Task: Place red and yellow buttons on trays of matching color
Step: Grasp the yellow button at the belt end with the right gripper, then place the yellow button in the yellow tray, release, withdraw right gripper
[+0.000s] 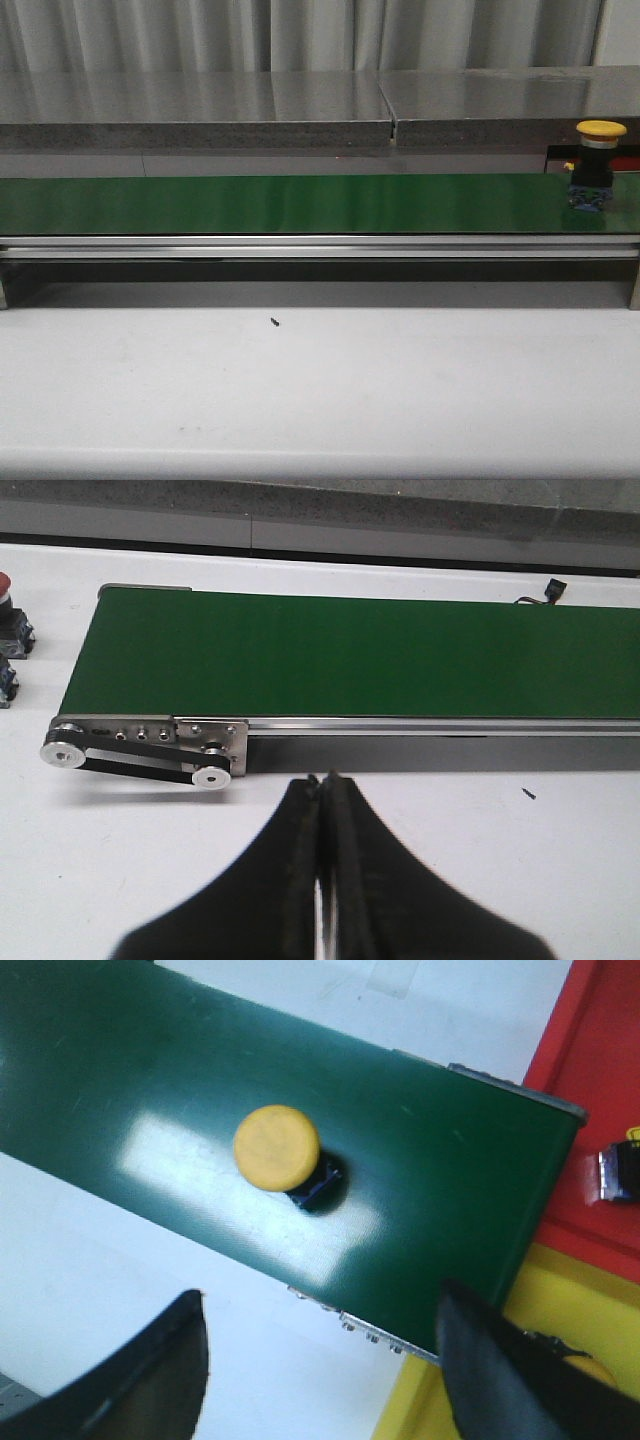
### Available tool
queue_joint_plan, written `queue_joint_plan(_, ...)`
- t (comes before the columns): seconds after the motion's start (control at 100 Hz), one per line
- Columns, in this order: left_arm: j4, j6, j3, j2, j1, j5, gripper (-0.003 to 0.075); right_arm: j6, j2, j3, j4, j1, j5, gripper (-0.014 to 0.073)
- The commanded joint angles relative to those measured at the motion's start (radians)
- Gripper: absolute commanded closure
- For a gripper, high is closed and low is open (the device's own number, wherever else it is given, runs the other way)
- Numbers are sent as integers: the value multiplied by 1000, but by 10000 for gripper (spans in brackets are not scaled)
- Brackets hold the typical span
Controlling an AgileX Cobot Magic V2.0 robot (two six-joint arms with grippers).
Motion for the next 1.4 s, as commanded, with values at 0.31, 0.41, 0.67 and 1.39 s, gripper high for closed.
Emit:
queue_joint_plan(0.31, -20, -4, -24, 6, -10, -69, 739, 16, 39, -20, -15, 56, -38, 17)
queue_joint_plan(0.41, -20, -4, -24, 6, -10, -69, 739, 16, 71, -20, -17, 60, -55, 17)
queue_joint_plan(0.67, -20, -4, -24, 6, -10, -69, 739, 16, 154, -20, -49, 60, -147, 17)
queue_joint_plan(1.39, -20, -4, -24, 6, -10, -69, 739, 192, 181, -27, -158, 1, -170, 343)
